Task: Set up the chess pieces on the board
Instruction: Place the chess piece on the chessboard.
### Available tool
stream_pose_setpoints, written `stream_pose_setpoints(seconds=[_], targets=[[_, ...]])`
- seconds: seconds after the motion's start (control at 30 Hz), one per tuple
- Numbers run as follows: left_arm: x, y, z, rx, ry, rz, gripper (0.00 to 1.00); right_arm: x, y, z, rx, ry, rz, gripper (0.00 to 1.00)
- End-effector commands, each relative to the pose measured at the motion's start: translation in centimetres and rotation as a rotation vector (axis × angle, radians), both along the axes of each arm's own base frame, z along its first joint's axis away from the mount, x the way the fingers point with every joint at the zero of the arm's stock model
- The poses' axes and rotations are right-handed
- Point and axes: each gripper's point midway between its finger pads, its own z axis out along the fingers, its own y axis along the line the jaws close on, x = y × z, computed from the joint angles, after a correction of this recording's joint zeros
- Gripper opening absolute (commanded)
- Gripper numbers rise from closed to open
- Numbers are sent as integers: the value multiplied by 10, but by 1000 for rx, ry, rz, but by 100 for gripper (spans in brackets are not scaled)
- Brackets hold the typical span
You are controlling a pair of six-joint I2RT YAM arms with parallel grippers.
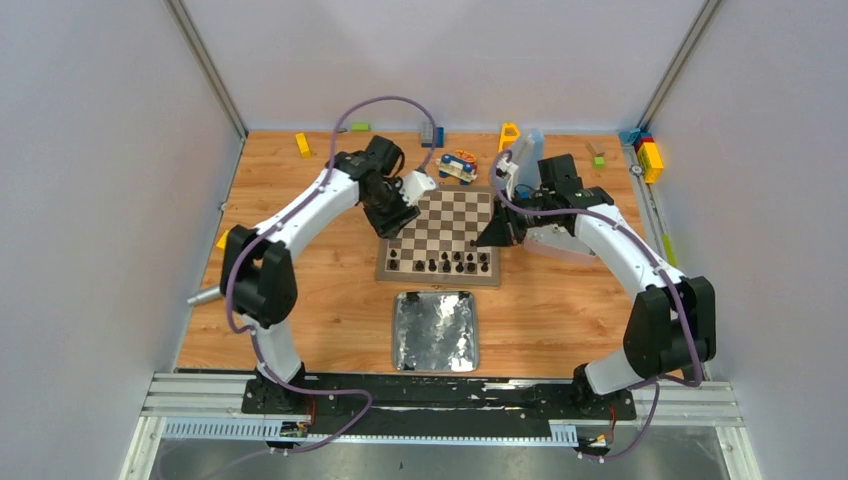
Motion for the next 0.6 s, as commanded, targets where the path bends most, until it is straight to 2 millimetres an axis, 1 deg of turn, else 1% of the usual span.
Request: stream_pose_setpoints(seconds=[0.0, 0.03, 0.07, 0.1, 0.13, 0.17, 0.2, 0.23, 0.27, 0.3, 0.33, 0.37, 0.4, 0.43, 0.47, 0.5, 0.53, 0.57], targets=[[12, 20, 70, -194, -183, 134, 66, 30, 20, 15, -143, -148, -34, 0], [7, 26, 65, -203, -172, 164, 69, 34, 26, 9, -182, -148, -32, 0], [11, 35, 81, -242, -221, 202, 70, 38, 32, 8, -213, -162, -29, 0], [10, 40, 79, -259, -229, 220, 73, 42, 38, 7, -241, -170, -25, 0], [11, 53, 92, -286, -260, 265, 74, 42, 47, 5, -267, -174, -7, 0], [9, 58, 89, -302, -259, 284, 76, 47, 53, 3, -298, -185, -6, 0], [8, 71, 99, -323, -284, 329, 76, 49, 59, 0, -325, -184, 7, 1], [5, 77, 99, -336, -286, 348, 78, 52, 67, -1, -350, -192, 16, 1], [4, 90, 105, -351, -301, 393, 78, 55, 73, -5, -382, -196, 28, 1], [1, 94, 104, -362, -293, 407, 79, 58, 79, -9, -411, -196, 38, 1], [-1, 106, 111, -377, -311, 445, 80, 61, 86, -12, -437, -203, 48, 2], [-6, 111, 114, -389, -320, 458, 81, 64, 92, -17, -466, -202, 57, 2], [-8, 121, 112, -390, -319, 497, 82, 65, 98, -22, -491, -200, 69, 2], [-11, 126, 118, -400, -339, 510, 84, 67, 104, -28, -517, -195, 82, 2], [-13, 135, 115, -399, -339, 542, 85, 68, 110, -33, -541, -193, 94, 3], [-16, 139, 120, -408, -357, 553, 89, 70, 116, -38, -568, -193, 107, 3], [-18, 147, 117, -408, -357, 579, 90, 74, 121, -39, -588, -203, 113, 3], [-19, 156, 122, -418, -380, 603, 93, 75, 126, -50, -621, -200, 126, 3]])
